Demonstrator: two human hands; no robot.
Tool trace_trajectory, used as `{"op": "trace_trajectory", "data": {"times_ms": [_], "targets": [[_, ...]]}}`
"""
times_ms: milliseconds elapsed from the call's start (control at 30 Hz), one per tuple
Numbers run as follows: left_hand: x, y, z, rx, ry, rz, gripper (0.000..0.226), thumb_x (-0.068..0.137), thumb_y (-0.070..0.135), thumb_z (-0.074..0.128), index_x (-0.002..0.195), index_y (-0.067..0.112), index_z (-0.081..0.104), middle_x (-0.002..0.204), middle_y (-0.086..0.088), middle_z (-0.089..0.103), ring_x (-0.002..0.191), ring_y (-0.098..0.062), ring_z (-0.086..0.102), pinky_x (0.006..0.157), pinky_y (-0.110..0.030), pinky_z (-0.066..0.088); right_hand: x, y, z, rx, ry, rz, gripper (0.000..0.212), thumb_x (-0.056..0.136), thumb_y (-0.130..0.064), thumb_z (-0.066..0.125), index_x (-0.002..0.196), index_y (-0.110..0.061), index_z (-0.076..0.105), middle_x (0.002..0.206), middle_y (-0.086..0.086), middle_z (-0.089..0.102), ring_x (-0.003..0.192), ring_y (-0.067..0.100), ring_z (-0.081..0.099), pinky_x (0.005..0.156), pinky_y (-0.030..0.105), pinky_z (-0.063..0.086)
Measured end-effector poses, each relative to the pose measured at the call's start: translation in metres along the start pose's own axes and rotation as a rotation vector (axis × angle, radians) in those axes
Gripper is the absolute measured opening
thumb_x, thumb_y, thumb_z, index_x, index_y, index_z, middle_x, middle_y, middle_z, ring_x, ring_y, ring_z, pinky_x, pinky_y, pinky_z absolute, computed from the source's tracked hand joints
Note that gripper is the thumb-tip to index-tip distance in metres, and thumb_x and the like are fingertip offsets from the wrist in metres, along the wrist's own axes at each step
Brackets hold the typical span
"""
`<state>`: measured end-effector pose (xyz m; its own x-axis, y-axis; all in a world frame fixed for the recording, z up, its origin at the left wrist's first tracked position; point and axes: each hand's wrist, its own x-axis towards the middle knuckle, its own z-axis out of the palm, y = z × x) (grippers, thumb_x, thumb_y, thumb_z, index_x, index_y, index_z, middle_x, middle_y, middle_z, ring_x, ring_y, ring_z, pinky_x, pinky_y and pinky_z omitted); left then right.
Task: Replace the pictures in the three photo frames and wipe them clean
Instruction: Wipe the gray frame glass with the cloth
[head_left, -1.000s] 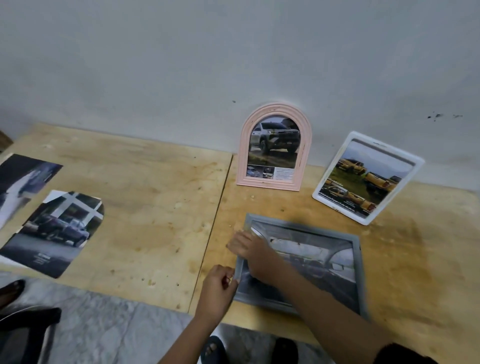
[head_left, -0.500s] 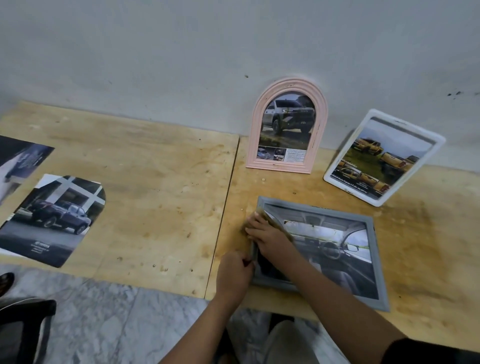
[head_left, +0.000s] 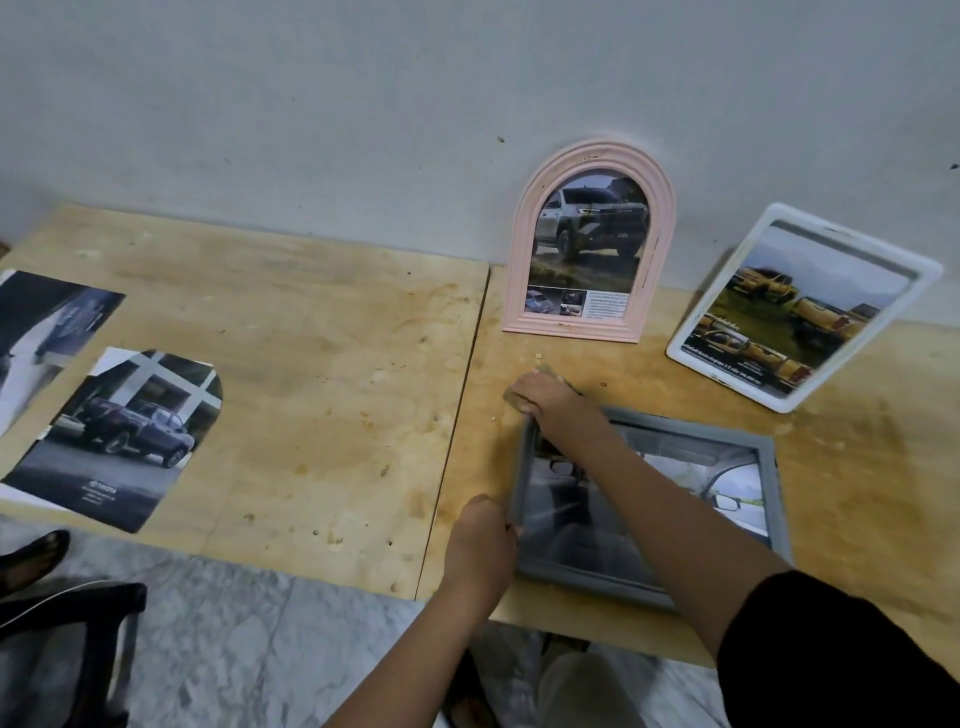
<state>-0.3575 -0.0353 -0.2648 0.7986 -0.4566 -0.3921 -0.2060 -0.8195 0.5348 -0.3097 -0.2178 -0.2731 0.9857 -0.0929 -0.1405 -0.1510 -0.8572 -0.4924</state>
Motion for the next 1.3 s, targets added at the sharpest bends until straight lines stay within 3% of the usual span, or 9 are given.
{"op": "trace_trajectory", "data": {"times_ms": [100, 167, 300, 433, 600, 733, 933, 1067, 1300], "targets": [[0.006, 0.009, -0.007, 0.089, -0.11, 0.015, 0.031, 0.093, 0.019, 0.052, 0.122, 0.008, 0.048, 0.117, -0.009, 0.057, 0.105, -0.023, 0.058, 0.072, -0.021, 0.038, 0.002, 0.006, -0.007, 0.026, 0.021, 0.005, 0.039, 0.098, -0.006, 0.038, 0.137, -0.007, 0.044, 0.148, 0.008, 0.037, 0.141, 0.02, 0.026, 0.111, 0.019, 0.009], [0.012, 0.02, -0.009, 0.199, -0.161, 0.037, 0.036, 0.097, 0.02, 0.044, 0.131, 0.009, 0.037, 0.124, -0.01, 0.054, 0.109, -0.026, 0.057, 0.075, -0.027, 0.042, 0.003, 0.008, -0.008, 0.055, -0.004, -0.023, 0.039, 0.098, -0.004, 0.037, 0.137, -0.006, 0.044, 0.147, 0.009, 0.039, 0.14, 0.02, 0.027, 0.111, 0.02, 0.01], [0.04, 0.038, -0.008, 0.328, -0.104, 0.003, 0.036, 0.101, 0.035, 0.028, 0.127, 0.01, 0.034, 0.12, -0.012, 0.059, 0.105, -0.03, 0.061, 0.073, -0.034, 0.044, 0.009, 0.016, -0.006, 0.122, -0.037, -0.021, 0.036, 0.095, 0.001, 0.04, 0.131, 0.003, 0.049, 0.141, 0.018, 0.045, 0.134, 0.03, 0.035, 0.11, 0.024, 0.017], [0.058, 0.046, -0.002, 0.406, -0.159, -0.038, 0.031, 0.103, 0.031, 0.025, 0.123, 0.009, 0.033, 0.118, -0.013, 0.061, 0.107, -0.03, 0.06, 0.072, -0.033, 0.041, 0.007, 0.022, -0.001, 0.251, 0.039, 0.023, 0.036, 0.094, 0.0, 0.047, 0.128, -0.002, 0.054, 0.139, 0.013, 0.049, 0.132, 0.025, 0.041, 0.11, 0.023, 0.023], [0.06, 0.052, 0.004, 0.372, -0.154, -0.093, 0.027, 0.102, 0.027, 0.027, 0.12, 0.008, 0.035, 0.117, -0.014, 0.061, 0.107, -0.03, 0.059, 0.07, -0.032, 0.036, 0.001, 0.033, 0.001, 0.358, 0.198, 0.008, 0.026, 0.084, 0.008, 0.057, 0.107, 0.004, 0.068, 0.115, 0.018, 0.066, 0.108, 0.029, 0.062, 0.099, 0.026, 0.042], [0.061, 0.055, 0.003, 0.359, -0.144, -0.116, 0.029, 0.102, 0.027, 0.027, 0.123, 0.008, 0.035, 0.119, -0.014, 0.06, 0.108, -0.029, 0.059, 0.076, -0.033, 0.043, -0.01, 0.042, -0.003, 0.333, 0.228, 0.063, 0.026, 0.082, 0.009, 0.059, 0.106, 0.002, 0.069, 0.111, 0.017, 0.067, 0.106, 0.027, 0.062, 0.095, 0.007, 0.034], [0.059, 0.054, 0.002, 0.343, -0.136, -0.099, 0.028, 0.102, 0.027, 0.028, 0.122, 0.009, 0.036, 0.12, -0.015, 0.06, 0.11, -0.031, 0.058, 0.077, -0.034, 0.042, -0.049, 0.077, -0.017, 0.254, 0.294, 0.187, 0.029, 0.081, 0.004, 0.062, 0.107, -0.007, 0.071, 0.113, 0.008, 0.069, 0.108, 0.023, 0.063, 0.099, 0.028, 0.045], [0.058, 0.053, 0.001, 0.331, -0.139, -0.095, 0.026, 0.102, 0.027, 0.028, 0.119, 0.009, 0.038, 0.118, -0.015, 0.06, 0.109, -0.033, 0.057, 0.072, -0.033, 0.036, -0.07, 0.09, -0.025, 0.186, 0.327, 0.288, 0.029, 0.084, 0.001, 0.06, 0.108, -0.01, 0.071, 0.114, 0.005, 0.068, 0.108, 0.021, 0.062, 0.091, 0.021, 0.042], [0.06, 0.053, -0.002, 0.286, -0.146, -0.105, 0.027, 0.102, 0.027, 0.029, 0.119, 0.009, 0.041, 0.117, -0.016, 0.06, 0.108, -0.033, 0.057, 0.074, -0.033, 0.038, -0.102, 0.112, -0.042, 0.157, 0.336, 0.437, 0.03, 0.087, -0.004, 0.058, 0.113, -0.016, 0.069, 0.121, 0.002, 0.065, 0.113, 0.021, 0.059, 0.095, 0.029, 0.044]]}}
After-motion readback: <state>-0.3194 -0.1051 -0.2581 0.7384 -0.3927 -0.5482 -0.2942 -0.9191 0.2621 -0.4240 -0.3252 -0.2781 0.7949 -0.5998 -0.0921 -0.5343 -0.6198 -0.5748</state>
